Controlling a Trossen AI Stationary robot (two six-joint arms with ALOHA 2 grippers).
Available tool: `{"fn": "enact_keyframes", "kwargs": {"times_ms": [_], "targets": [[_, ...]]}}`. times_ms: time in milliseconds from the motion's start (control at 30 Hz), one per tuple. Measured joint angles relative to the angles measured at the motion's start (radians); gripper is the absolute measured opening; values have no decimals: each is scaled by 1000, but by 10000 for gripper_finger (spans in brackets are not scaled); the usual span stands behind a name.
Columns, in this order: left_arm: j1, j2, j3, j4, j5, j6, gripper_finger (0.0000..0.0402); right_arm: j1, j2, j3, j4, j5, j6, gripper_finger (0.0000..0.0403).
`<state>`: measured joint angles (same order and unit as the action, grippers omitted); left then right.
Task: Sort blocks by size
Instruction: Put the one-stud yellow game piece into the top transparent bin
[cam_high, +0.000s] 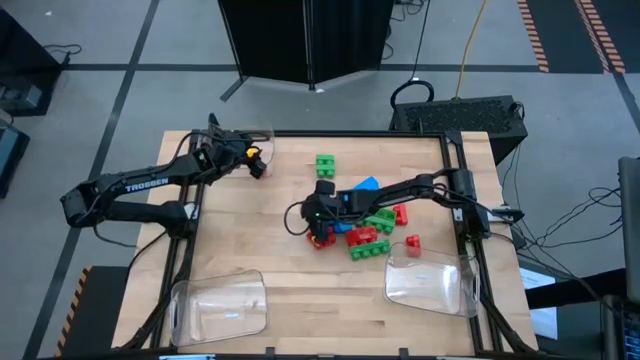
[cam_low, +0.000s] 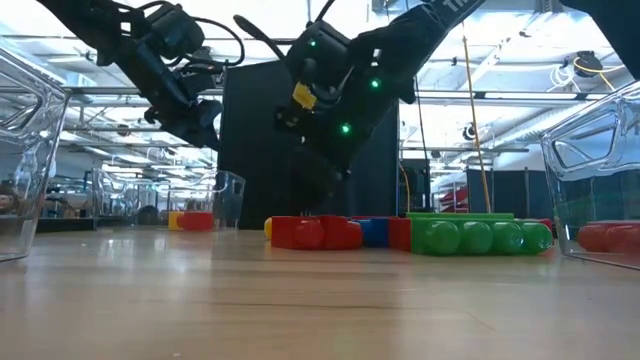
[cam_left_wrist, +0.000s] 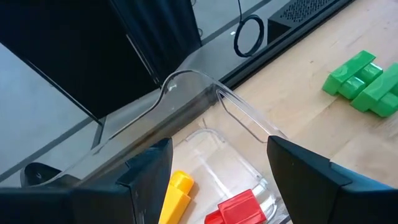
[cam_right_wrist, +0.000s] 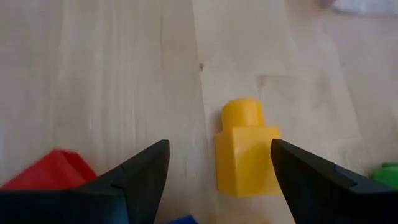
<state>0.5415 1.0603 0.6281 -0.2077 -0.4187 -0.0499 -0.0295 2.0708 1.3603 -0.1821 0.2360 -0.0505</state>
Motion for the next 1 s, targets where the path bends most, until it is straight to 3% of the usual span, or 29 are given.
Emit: {"fn": "enact_keyframes", "kwargs": {"times_ms": [367, 533, 700, 1000], "targets": [[0, 0, 0, 8, 0, 13, 262, -53, 3, 9, -23, -11, -39, 270], [0, 0, 0, 8, 0, 13, 262, -85, 10, 9, -41, -137, -5, 270], [0, 0, 0, 13, 0, 13, 262, -87, 10, 9, -41, -164, -11, 269], [0, 0, 0, 12, 27, 4, 262, -94, 10, 9, -40, -160, 8, 207]]}}
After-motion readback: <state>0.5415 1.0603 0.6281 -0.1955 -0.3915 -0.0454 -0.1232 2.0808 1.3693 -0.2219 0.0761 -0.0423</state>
